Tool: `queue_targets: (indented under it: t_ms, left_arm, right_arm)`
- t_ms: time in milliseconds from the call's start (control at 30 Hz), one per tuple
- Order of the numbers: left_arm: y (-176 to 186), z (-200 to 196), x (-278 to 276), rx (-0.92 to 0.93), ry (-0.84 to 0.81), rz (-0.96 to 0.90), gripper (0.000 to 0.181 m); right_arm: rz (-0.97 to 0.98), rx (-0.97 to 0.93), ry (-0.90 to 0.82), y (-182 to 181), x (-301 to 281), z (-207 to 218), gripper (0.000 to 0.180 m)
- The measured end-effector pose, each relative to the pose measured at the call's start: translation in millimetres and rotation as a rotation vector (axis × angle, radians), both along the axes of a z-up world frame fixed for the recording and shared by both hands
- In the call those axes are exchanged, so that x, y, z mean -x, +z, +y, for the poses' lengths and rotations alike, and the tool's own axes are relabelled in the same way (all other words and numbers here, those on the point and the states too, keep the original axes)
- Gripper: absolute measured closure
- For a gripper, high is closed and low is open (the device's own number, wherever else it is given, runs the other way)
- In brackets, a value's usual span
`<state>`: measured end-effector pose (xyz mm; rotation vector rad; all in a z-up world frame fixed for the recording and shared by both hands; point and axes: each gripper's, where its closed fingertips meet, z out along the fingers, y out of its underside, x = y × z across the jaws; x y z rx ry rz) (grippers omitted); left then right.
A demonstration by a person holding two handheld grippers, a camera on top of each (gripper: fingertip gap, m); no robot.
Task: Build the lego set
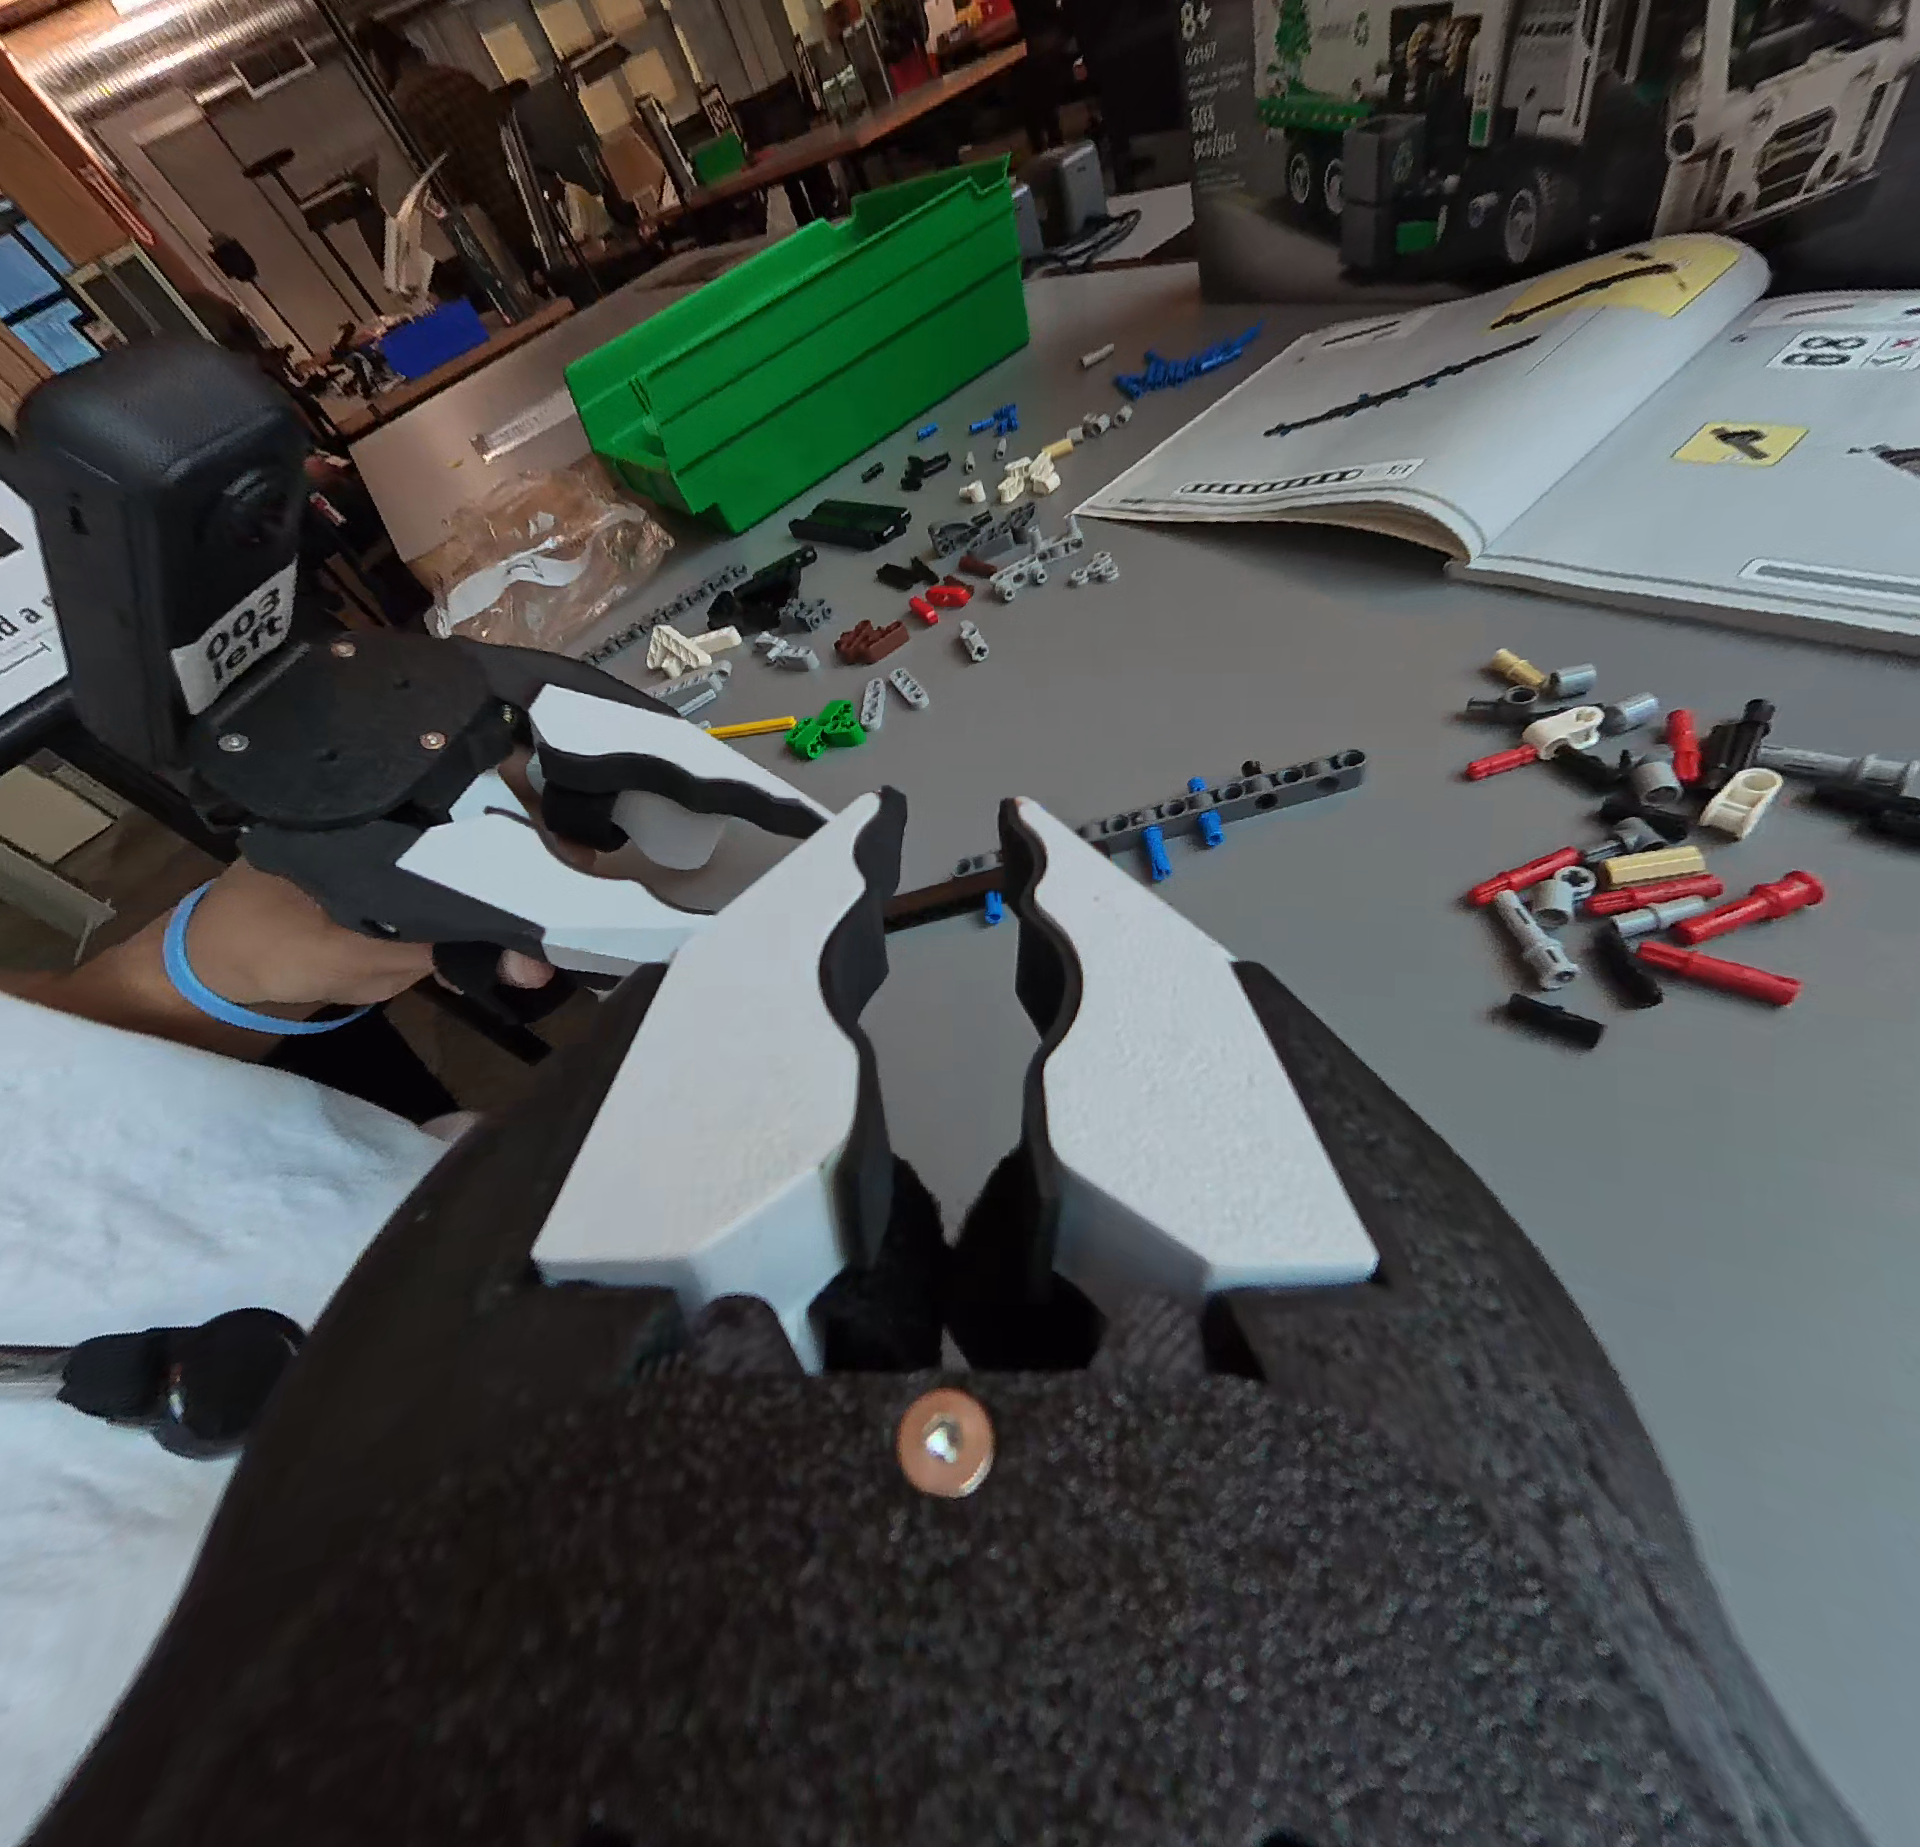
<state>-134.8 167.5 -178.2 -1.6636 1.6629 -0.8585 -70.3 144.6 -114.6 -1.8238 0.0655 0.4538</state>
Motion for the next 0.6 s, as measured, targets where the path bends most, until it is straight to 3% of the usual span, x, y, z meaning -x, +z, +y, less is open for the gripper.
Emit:
queue_targets:
  t_ms: [200, 333, 600]
  left_arm:
    - [-14, 7, -5, -0.029, 0.04, 0.094, 0.138]
    - [-14, 15, -5, -0.055, 0.045, 0.118, 0.157]
    - [-14, 39, -7, -0.041, 0.072, 0.159, 0.153]
  right_arm:
    - [-0.136, -0.028, -0.103, 8, -31, -4, 0.163]
    - [-0.255, -0.024, -0.216, 11, -62, -8, 0.164]
    - [-0.267, 0.03, -0.324, -2, -108, -13, 0.163]
